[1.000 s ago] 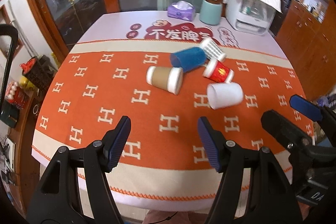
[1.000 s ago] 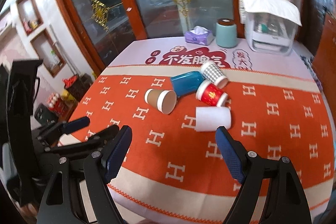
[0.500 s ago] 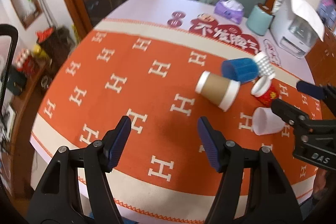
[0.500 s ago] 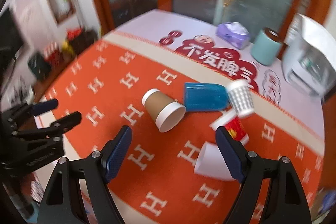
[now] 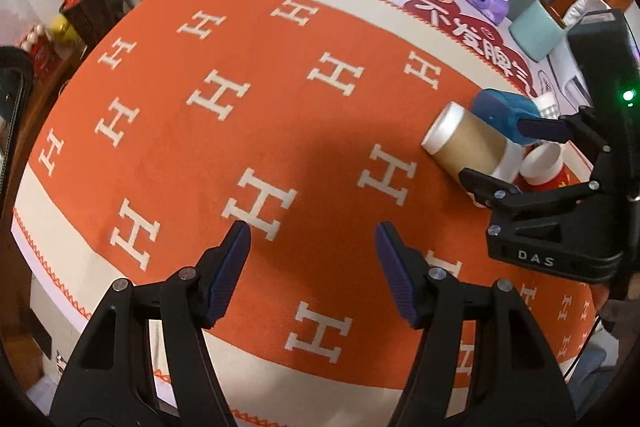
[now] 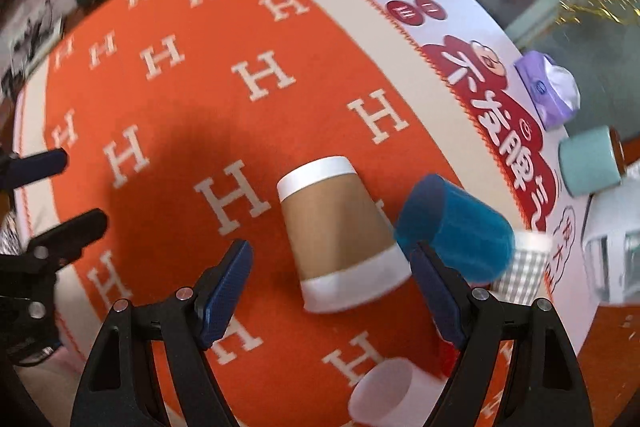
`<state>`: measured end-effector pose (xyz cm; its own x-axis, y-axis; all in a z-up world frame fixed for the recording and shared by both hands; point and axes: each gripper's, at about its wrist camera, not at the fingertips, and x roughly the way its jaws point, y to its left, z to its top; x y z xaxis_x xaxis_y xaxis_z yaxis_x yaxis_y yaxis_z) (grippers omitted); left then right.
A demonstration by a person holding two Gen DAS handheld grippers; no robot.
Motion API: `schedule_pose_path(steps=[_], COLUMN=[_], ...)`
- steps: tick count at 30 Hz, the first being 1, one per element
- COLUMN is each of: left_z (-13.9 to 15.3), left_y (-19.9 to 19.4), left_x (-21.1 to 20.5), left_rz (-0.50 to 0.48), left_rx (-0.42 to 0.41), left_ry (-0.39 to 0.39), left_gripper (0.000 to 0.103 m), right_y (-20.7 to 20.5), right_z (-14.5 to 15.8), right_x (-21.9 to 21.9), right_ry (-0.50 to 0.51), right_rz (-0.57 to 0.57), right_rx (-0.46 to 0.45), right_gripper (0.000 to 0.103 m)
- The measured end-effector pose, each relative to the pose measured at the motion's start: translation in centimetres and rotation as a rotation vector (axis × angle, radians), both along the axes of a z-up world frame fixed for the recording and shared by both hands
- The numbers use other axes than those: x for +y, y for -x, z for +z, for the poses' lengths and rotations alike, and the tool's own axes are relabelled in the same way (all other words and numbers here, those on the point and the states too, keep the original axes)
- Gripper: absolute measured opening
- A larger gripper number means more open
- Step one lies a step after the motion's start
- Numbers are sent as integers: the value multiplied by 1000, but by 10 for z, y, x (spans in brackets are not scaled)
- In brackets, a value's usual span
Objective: Flip cup upside down
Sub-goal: 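Reach the right tool to the brown kraft cup and close around it, then lift the brown cup with the right tool and turn it rim-down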
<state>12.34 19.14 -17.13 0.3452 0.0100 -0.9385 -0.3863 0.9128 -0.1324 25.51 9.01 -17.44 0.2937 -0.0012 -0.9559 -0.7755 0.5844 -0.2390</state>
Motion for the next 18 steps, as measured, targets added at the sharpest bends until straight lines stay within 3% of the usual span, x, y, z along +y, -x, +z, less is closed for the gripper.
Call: schedule_pose_path(steps=[6, 11, 18], left_z=[-17, -25, -23], left_y=[-2, -4, -4], left_x=[5, 4, -1], left_rz=[4, 5, -8], left_rx=[52, 76, 90], left_ry=[-13, -16, -23], left_gripper=[62, 62, 62], right_y=[-10, -13, -3], right_z=[-43, -67, -50], right_x=[10, 9, -6], right_ry=[132, 188, 129], right_rz=[60, 83, 44], right_rx=[23, 38, 58], right_gripper=[81, 69, 67])
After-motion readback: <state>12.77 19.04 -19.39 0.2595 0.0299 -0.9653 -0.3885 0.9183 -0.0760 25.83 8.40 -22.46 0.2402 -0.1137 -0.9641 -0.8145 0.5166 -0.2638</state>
